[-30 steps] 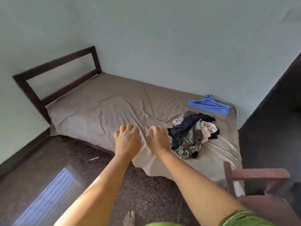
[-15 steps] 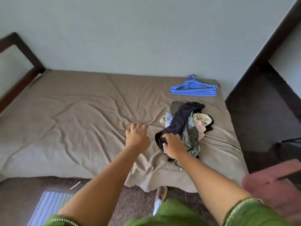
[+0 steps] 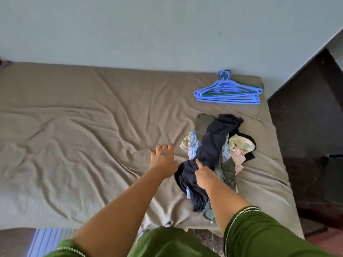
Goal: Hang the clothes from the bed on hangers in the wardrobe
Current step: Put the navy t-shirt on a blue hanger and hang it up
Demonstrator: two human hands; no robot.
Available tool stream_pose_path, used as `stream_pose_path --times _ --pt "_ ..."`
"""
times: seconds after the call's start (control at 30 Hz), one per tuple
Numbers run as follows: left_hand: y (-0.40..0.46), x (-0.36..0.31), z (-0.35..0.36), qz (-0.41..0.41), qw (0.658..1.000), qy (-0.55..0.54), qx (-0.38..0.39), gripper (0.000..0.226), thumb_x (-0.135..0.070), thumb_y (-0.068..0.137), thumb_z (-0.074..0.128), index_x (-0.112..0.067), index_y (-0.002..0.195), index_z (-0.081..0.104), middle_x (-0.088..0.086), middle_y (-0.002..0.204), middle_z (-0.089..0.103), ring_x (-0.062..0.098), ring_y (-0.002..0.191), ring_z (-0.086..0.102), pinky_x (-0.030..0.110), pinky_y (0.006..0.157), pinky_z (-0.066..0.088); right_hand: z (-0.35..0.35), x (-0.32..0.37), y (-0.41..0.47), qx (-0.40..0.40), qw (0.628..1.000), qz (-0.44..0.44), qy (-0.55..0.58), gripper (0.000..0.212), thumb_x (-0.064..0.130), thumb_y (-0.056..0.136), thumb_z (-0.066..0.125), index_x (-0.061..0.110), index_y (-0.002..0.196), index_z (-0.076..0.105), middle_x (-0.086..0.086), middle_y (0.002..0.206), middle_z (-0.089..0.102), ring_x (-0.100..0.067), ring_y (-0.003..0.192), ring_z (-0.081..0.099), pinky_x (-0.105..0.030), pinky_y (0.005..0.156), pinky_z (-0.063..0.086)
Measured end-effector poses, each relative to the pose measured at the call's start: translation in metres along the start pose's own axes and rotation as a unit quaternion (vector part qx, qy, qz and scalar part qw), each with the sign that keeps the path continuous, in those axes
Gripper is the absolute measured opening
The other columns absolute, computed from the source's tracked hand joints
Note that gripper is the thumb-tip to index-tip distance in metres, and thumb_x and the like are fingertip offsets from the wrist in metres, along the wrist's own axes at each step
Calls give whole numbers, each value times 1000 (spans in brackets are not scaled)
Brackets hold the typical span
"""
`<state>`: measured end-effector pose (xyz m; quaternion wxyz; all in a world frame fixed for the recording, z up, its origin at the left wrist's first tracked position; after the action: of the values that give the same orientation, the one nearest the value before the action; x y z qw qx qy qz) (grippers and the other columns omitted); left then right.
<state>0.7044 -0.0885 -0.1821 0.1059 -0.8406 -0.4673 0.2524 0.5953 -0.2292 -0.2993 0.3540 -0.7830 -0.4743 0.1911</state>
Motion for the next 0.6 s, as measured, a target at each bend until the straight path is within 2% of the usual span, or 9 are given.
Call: stream_pose_path --times 0.1,0.2,0.27,0.37,0.43,0.5,0.6 --pt "18 7 5 18 999 13 29 63 -32 91 52 -15 147 27 6 144 36 28 135 26 47 108 29 -3 5 18 21 999 28 -12 46 7 96 44 3 142 40 -11 143 43 -31 127 47 -36 100 44" --pt "32 15 -3 29 998 12 55 61 -33 91 53 -18 145 28 4 144 36 26 136 26 44 106 31 -52 21 19 -17 996 40 72 31 12 96 51 3 125 54 -11 128 57 -30 120 54 -32 86 46" --pt "37 16 -14 27 997 -5 74 63 -33 89 57 -19 144 28 3 145 35 25 137 25 43 105 33 -104 33 10 -128 981 36 141 26 15 91 57 3 114 53 -16 118 61 -34 112 57 -36 82 46" --pt "43 16 -41 28 996 -36 79 85 -43 83 67 -19 149 19 2 150 31 26 140 23 45 108 33 -179 50 -24 -226 941 38 250 43 27 94 58 -4 123 49 -24 122 58 -39 114 55 -39 87 44" --pt "47 16 -54 15 995 -74 73 102 -51 78 72 -18 152 11 2 155 25 27 143 19 46 111 30 -216 57 -42 -207 942 27 264 51 37 99 49 -5 127 48 -25 128 54 -38 118 52 -37 88 41" --pt "47 18 -93 20 993 -112 40 111 -56 74 74 -18 154 7 2 158 20 28 145 19 44 114 27 -261 68 -75 -214 931 4 296 53 45 98 48 1 127 49 -20 129 55 -35 117 52 -34 83 38" --pt "44 17 -138 48 982 -184 -14 114 -56 71 77 -19 154 8 2 159 19 29 145 21 43 114 27 -306 76 -122 -251 904 -53 342 36 45 95 54 10 106 57 -7 108 61 -23 102 58 -30 78 37"
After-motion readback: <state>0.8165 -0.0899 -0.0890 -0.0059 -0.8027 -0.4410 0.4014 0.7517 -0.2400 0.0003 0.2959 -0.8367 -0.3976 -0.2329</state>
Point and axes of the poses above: each hand's wrist, its own y-axis towards the middle knuckle, its own z-axis out of the palm, x = y × z, the point moved 6 cm from there along y, towards the middle knuckle
